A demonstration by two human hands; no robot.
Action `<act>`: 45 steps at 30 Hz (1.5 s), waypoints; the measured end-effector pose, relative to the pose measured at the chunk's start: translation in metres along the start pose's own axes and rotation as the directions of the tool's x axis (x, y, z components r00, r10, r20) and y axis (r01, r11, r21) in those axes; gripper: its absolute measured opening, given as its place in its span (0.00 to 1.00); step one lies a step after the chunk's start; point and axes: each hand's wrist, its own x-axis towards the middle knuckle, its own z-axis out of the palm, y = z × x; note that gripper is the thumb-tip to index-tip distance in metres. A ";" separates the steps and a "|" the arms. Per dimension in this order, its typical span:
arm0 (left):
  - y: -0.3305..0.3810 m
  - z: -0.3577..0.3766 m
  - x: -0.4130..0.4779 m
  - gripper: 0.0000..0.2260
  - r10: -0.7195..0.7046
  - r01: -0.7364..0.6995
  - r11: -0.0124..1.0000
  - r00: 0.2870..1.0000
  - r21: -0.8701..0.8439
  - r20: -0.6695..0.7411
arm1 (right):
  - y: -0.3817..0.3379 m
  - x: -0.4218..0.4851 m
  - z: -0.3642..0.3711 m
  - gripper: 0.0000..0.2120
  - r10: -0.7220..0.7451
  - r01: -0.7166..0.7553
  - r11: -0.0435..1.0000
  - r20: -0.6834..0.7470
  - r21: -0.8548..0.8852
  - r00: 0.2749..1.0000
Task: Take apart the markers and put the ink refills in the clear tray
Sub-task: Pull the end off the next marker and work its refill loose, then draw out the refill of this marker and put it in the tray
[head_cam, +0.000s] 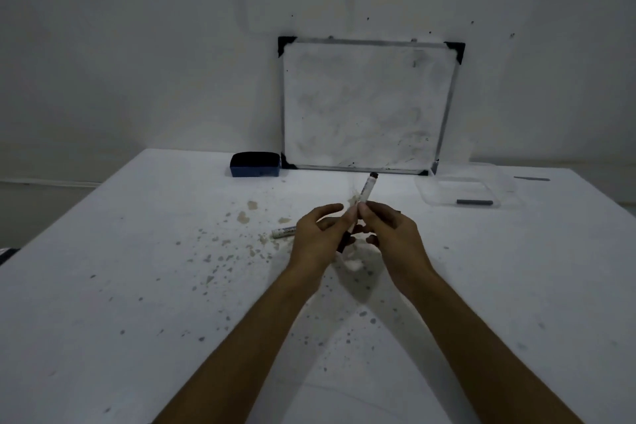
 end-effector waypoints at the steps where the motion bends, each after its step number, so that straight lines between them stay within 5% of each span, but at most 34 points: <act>1: 0.003 -0.003 0.002 0.17 -0.031 0.031 1.000 1.000 0.002 -0.001 | -0.002 0.001 0.000 0.13 0.013 -0.013 1.000 0.006 0.009 1.000; 4: 0.014 -0.024 0.017 0.17 0.037 -0.041 0.965 0.999 0.259 0.020 | -0.008 0.011 0.001 0.14 0.014 -0.013 0.997 0.017 -0.080 1.000; 8: 0.032 -0.067 0.057 0.10 0.256 -0.183 0.676 0.967 0.714 0.005 | -0.020 0.039 0.010 0.11 -0.105 0.153 0.877 0.128 -0.455 0.986; 13: 0.011 -0.116 0.100 0.17 0.252 -0.100 0.591 0.966 0.801 -0.065 | -0.021 0.101 0.042 0.12 -0.306 0.367 0.463 0.243 -0.807 0.920; 16: -0.006 -0.127 0.112 0.24 0.248 -0.124 0.410 0.969 0.904 0.020 | -0.007 0.138 0.062 0.12 -0.305 0.411 0.310 0.320 -0.858 0.897; 19: -0.013 -0.130 0.118 0.26 0.254 -0.152 0.266 0.964 0.952 0.083 | 0.009 0.170 0.082 0.11 -0.314 0.433 0.241 0.352 -0.869 0.882; 25: -0.021 -0.131 0.125 0.25 0.313 -0.175 0.257 0.945 0.950 0.090 | 0.033 0.207 0.107 0.11 -0.343 0.410 0.129 0.347 -0.903 0.873; 32: -0.020 -0.128 0.124 0.19 0.350 -0.184 0.255 0.933 0.949 0.087 | 0.039 0.203 0.103 0.14 -0.363 0.394 0.139 0.323 -0.909 0.874; 39: -0.015 -0.126 0.116 0.18 0.334 -0.195 0.265 0.937 0.944 0.100 | 0.028 0.136 0.075 0.13 -0.240 0.494 0.548 0.440 -0.674 0.866; 43: -0.011 -0.123 0.107 0.18 0.310 -0.207 0.252 0.943 0.945 0.124 | 0.028 0.091 0.067 0.23 -0.087 0.574 0.490 0.618 -0.657 0.781; 45: -0.007 -0.123 0.101 0.19 0.293 -0.205 0.309 0.949 0.929 0.112 | 0.029 0.078 0.065 0.20 -0.063 0.621 0.422 0.661 -0.661 0.747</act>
